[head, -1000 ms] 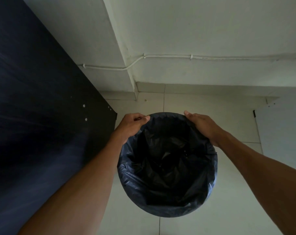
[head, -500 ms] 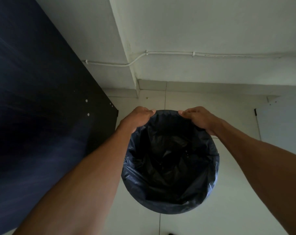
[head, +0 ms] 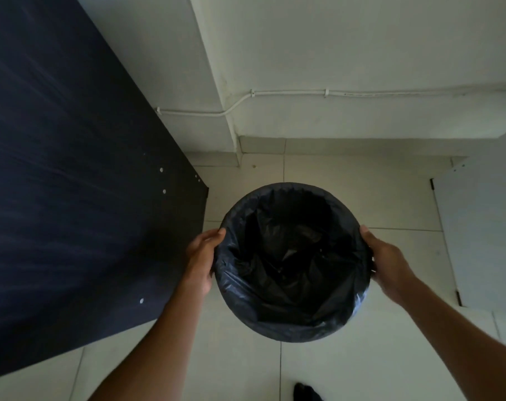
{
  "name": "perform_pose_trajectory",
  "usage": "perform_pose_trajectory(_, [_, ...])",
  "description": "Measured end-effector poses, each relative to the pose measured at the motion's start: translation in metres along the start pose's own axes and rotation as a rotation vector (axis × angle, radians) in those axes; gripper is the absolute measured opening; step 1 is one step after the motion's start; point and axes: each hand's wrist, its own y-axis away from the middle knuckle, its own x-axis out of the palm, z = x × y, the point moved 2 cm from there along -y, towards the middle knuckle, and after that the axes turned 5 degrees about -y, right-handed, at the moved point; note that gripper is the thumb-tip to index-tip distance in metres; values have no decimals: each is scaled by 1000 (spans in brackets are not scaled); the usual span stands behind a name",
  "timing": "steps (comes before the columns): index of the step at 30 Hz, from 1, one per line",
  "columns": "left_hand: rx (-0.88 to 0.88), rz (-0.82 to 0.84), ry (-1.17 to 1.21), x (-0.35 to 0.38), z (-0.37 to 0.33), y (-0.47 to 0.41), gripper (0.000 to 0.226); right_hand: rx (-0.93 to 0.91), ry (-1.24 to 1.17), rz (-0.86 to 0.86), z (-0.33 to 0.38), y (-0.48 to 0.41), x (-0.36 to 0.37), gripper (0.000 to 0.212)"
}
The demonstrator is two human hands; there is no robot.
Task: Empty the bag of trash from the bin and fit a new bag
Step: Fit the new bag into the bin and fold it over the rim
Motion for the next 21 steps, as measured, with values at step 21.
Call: perform_pose_trajectory(21, [786, -236, -682, 18, 76, 51, 61, -667, 359, -326, -71, 79, 46, 66])
